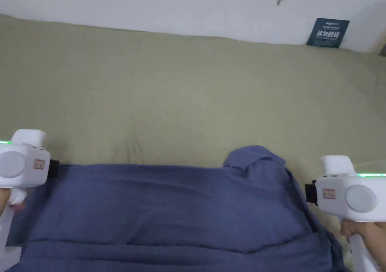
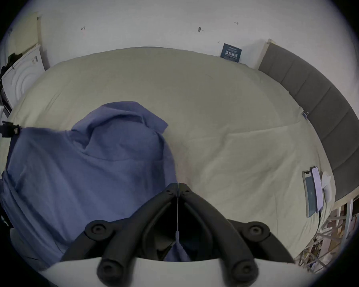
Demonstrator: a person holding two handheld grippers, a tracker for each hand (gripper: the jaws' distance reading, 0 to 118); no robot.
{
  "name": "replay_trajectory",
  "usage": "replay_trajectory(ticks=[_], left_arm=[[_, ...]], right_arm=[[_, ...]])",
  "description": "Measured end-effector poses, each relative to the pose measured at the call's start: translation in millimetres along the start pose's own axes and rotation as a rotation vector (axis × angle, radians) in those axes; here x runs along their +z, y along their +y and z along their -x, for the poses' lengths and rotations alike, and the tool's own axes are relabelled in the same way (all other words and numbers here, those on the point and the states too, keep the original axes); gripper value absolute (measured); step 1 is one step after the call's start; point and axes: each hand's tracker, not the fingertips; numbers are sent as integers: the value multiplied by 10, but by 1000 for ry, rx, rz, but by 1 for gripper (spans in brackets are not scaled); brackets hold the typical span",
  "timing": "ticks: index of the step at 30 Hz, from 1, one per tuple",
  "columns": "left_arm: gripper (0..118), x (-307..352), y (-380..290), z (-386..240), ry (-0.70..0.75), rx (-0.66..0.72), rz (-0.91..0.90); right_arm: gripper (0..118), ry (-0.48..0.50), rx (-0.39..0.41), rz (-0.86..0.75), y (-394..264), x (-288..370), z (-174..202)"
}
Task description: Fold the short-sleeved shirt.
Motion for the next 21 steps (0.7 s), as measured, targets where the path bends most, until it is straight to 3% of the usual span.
replay_trajectory(ticks=[2,3,4,5,6,9,11,12,13,14,15,16,21], left_arm=[[1,-2,7,-5,-3,4,1],[1,-1,11,-6,-3,0,1],[1,-2,15,-5,-3,-2,3],[1,-6,19,-4,-3,-3,4],[1,-13,22,-7,-4,-4,6],[1,-48,28,1,-8,7,11],[1,-48,27,-13,-9,10,13],[1,-46,31,-17,-8,9,14],[1,-41,37,-20,-7,7,14],[1,-29,37,-24,-7,5,14],[1,-10,40,-26,-6,4,13],[1,12,42,-28,-7,4,12],[1,296,-5,8,-1,17,-12]], right_arm=[[13,24,-17,22,115,-145,-12],[34,43,-27,35,169,-230,-8],[80,70,-35,74,212,-330,-2],[110,79,-36,112,249,-435,3],[118,54,-34,117,265,-485,17],[103,21,13,115,272,-631,59],[101,37,4,116,322,-680,20],[91,79,-31,112,344,-667,-3],[73,98,-45,107,351,-624,-17],[46,72,-27,87,357,-546,-14],[2,74,-4,62,363,-388,-13],[3,131,-16,45,349,-291,-9],[3,118,5,7,326,11,-117]])
